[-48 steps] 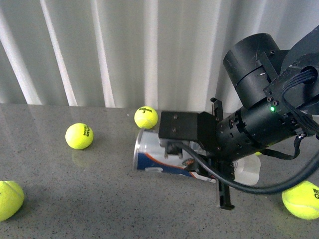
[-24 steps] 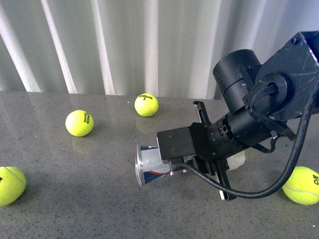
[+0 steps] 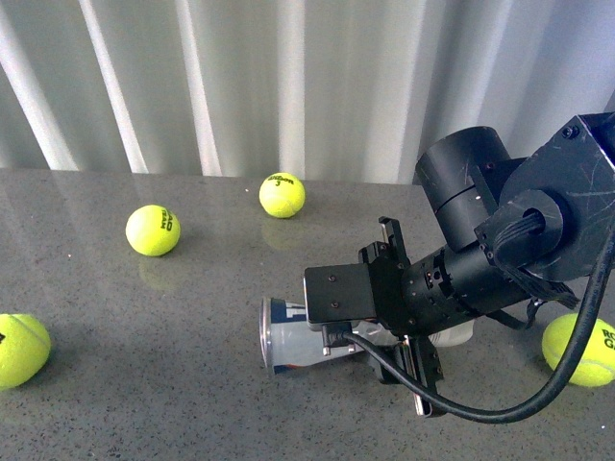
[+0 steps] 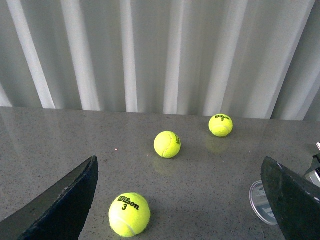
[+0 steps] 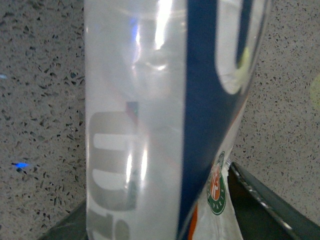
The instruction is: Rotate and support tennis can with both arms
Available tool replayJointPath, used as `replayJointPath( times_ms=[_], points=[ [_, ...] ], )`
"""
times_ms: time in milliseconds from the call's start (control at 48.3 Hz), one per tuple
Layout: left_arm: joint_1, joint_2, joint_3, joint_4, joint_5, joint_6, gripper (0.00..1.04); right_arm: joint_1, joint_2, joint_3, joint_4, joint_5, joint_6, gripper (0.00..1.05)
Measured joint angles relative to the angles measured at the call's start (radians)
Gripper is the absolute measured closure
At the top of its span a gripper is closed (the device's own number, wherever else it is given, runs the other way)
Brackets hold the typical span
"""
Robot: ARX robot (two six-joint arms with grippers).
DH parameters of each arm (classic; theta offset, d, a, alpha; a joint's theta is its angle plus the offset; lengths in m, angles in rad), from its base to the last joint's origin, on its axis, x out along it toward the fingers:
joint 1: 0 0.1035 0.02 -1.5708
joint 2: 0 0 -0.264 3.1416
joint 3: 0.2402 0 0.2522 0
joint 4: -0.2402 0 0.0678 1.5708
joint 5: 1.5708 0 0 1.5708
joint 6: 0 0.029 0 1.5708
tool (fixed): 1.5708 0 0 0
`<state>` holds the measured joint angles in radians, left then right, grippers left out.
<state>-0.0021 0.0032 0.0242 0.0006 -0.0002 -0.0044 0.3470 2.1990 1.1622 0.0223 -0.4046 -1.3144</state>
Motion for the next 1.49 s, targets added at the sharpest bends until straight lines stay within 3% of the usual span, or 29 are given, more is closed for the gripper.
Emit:
replayJointPath(
  times_ms=[269,559,745,849,952,1014,1200,1242,1283,1366,1387,1490],
  points=[
    [0.0,0.0,0.0,0.0,0.0,0.0,0.07,-0.003,-0.08,-0.034,0.019,-0.029,0.071,0.05],
    [0.0,0.0,0.0,0.0,0.0,0.0,0.07,-0.006,-0.176,-0.092,0.025,-0.063,0.155,0.07],
    [0.0,0.0,0.0,0.0,0.0,0.0,0.07,-0.01,-0.338,-0.137,0.082,-0.094,0.504,0.07],
    [0.0,0.0,0.0,0.0,0.0,0.0,0.07,-0.025,-0.45,-0.182,0.157,-0.025,0.773,0.07],
    [0.0,0.0,0.0,0.0,0.0,0.0,0.07,-0.057,-0.563,-0.243,0.174,0.12,1.03,0.07],
    [0.0,0.0,0.0,0.0,0.0,0.0,0.07,-0.072,-0.593,-0.258,0.172,0.143,1.149,0.07],
    [0.0,0.0,0.0,0.0,0.0,0.0,0.07,-0.084,-0.594,-0.269,0.171,0.153,1.277,0.07],
    [0.0,0.0,0.0,0.0,0.0,0.0,0.07,-0.074,-0.584,-0.293,0.241,0.223,1.285,0.1],
    [0.0,0.0,0.0,0.0,-0.001,0.0,0.07,-0.063,-0.581,-0.365,0.438,0.385,1.289,0.16],
    [0.0,-0.001,0.0,0.0,-0.004,0.0,0.07,-0.065,-0.601,-0.534,0.797,0.612,1.295,0.32],
    [0.0,-0.001,0.0,0.0,-0.003,0.0,0.07,-0.076,-0.62,-0.579,0.875,0.632,1.297,0.38],
    [0.0,-0.001,0.0,0.0,-0.002,0.0,0.07,-0.123,-0.716,-0.691,0.987,0.626,1.301,0.55]
  ],
)
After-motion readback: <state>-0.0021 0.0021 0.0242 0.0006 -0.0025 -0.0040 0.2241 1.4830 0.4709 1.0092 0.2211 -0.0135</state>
